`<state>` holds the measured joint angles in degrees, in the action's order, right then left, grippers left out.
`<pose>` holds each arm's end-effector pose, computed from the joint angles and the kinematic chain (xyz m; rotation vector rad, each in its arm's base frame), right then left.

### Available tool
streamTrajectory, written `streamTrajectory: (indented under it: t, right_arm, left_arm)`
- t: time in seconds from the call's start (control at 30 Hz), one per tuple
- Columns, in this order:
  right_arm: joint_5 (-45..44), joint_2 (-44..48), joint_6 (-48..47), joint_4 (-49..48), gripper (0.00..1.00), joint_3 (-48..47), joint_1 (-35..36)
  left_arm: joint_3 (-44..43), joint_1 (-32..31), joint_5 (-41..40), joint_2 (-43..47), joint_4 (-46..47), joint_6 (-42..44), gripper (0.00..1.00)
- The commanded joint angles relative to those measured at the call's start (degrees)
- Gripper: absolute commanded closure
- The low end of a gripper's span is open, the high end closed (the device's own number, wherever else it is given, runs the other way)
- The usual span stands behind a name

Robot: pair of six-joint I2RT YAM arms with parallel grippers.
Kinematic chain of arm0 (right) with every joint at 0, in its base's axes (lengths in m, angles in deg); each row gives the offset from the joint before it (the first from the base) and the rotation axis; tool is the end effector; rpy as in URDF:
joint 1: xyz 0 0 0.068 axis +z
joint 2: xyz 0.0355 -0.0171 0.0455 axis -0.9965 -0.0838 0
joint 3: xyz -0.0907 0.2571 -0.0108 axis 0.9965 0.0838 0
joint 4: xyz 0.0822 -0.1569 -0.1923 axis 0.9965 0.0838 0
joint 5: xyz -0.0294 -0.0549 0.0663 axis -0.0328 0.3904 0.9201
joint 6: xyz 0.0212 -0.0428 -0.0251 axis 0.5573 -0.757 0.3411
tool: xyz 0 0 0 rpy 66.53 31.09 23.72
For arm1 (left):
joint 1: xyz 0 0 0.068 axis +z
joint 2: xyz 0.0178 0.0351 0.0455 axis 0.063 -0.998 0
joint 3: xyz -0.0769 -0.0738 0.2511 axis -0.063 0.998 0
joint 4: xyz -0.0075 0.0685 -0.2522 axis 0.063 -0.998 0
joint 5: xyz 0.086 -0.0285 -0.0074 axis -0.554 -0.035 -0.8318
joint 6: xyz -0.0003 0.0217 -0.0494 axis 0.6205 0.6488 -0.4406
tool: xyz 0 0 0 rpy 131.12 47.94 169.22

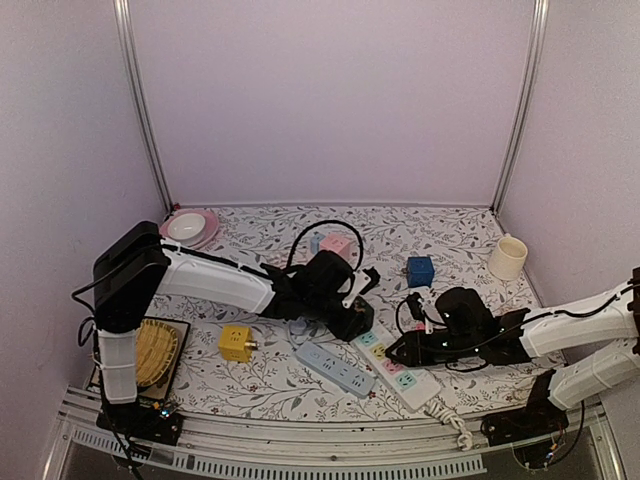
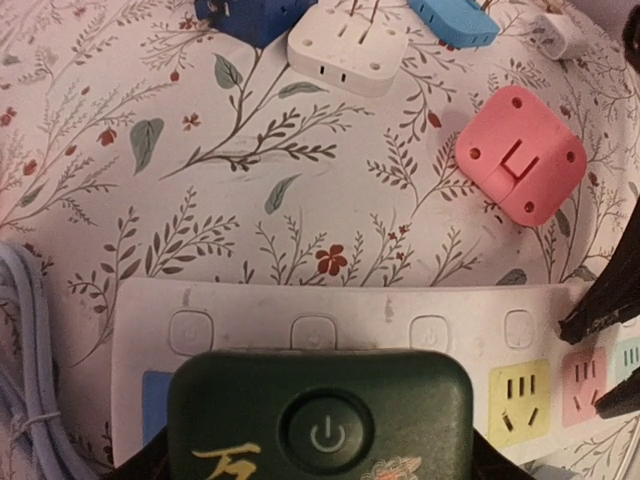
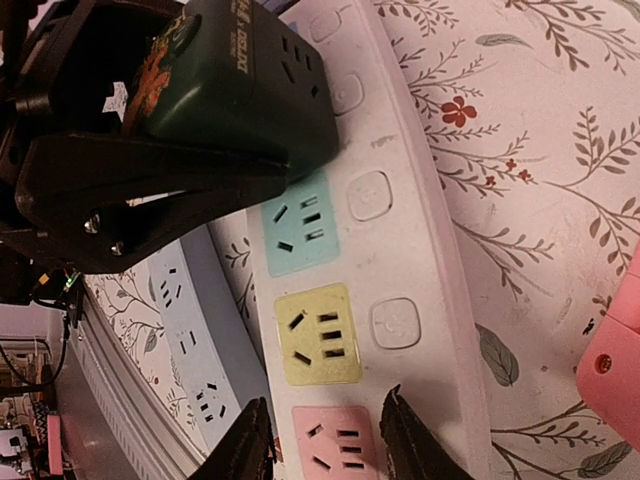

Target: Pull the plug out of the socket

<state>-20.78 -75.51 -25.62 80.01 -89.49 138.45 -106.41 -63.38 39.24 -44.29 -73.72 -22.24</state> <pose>0.1323 0.1862 0.1446 -0.3127 2.5185 0.9499 0.2184 -0.3769 0.1514 1.0428 2.2179 -0.6080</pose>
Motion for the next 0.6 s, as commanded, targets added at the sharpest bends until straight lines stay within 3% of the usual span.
streamTrajectory:
  t: [0.0,0.57]
  right_arm:
    - [-0.6,-2.9,0.8,1.5,0.61,1.6,0.6]
    - [-2.4,-13.8,1.2,0.1,0.66,-2.0,1.7]
  left_arm:
    - [-0.6,-1.1,-0.5,5.9,0.4,-1.0,0.48]
    - [-0.6,-5.8,-9.2,7.9,3.9,-1.5,0.46]
